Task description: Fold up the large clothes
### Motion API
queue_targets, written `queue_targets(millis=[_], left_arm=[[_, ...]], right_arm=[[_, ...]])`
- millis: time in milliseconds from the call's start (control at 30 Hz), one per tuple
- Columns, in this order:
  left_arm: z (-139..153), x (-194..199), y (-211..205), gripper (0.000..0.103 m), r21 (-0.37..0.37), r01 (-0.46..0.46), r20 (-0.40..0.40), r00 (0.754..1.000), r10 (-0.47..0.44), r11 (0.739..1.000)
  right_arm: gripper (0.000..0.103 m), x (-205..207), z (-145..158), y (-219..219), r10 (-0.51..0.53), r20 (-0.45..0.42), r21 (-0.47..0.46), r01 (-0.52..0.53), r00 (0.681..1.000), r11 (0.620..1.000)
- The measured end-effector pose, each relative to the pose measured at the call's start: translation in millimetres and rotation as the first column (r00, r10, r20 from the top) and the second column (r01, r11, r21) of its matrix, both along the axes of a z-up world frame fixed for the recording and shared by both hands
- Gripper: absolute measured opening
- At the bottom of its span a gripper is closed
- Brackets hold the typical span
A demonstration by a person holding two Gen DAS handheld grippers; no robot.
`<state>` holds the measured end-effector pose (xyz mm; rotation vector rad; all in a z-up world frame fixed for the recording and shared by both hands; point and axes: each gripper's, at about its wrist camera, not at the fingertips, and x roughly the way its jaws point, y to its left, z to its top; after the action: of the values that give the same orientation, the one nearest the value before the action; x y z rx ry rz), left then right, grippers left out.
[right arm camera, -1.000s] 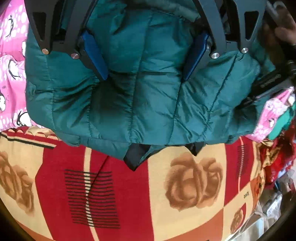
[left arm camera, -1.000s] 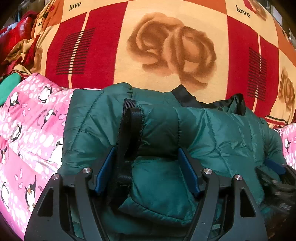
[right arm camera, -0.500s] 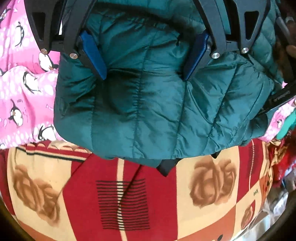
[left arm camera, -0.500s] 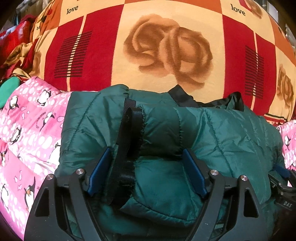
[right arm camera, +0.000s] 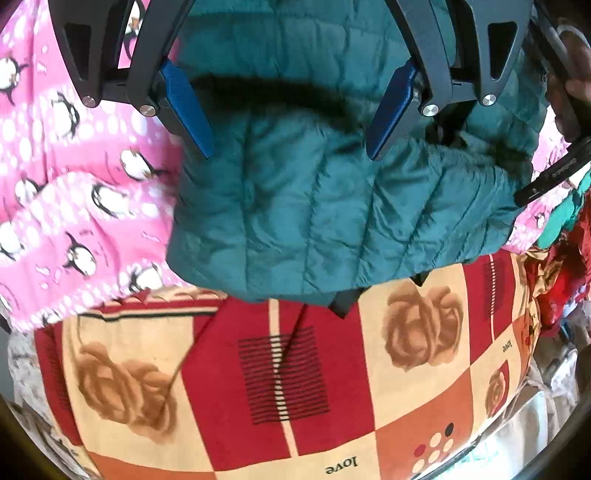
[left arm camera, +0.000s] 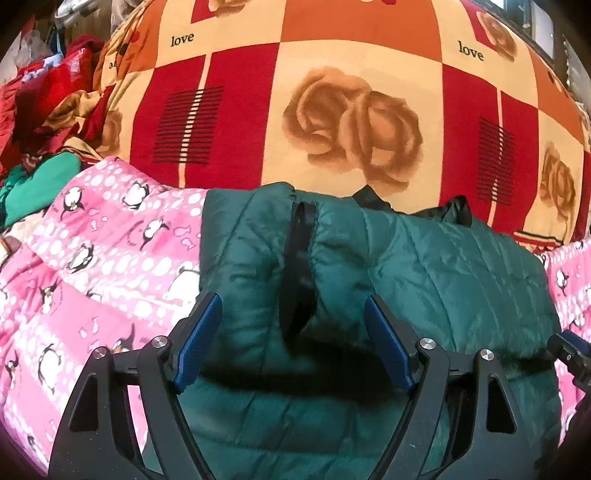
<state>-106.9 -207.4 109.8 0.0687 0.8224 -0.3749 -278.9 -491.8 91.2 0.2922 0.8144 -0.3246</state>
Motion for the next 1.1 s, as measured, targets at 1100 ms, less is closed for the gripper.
queue_targets(millis=[1100], left_arm=[[-18,-94,69,0.08,0.022,0.075,-0.104,0.992,-0.072,0.997]], right_arm=[[0.082,-94,-19,21,-0.032,-0.074,0.034,0.035,0.997,0.999]])
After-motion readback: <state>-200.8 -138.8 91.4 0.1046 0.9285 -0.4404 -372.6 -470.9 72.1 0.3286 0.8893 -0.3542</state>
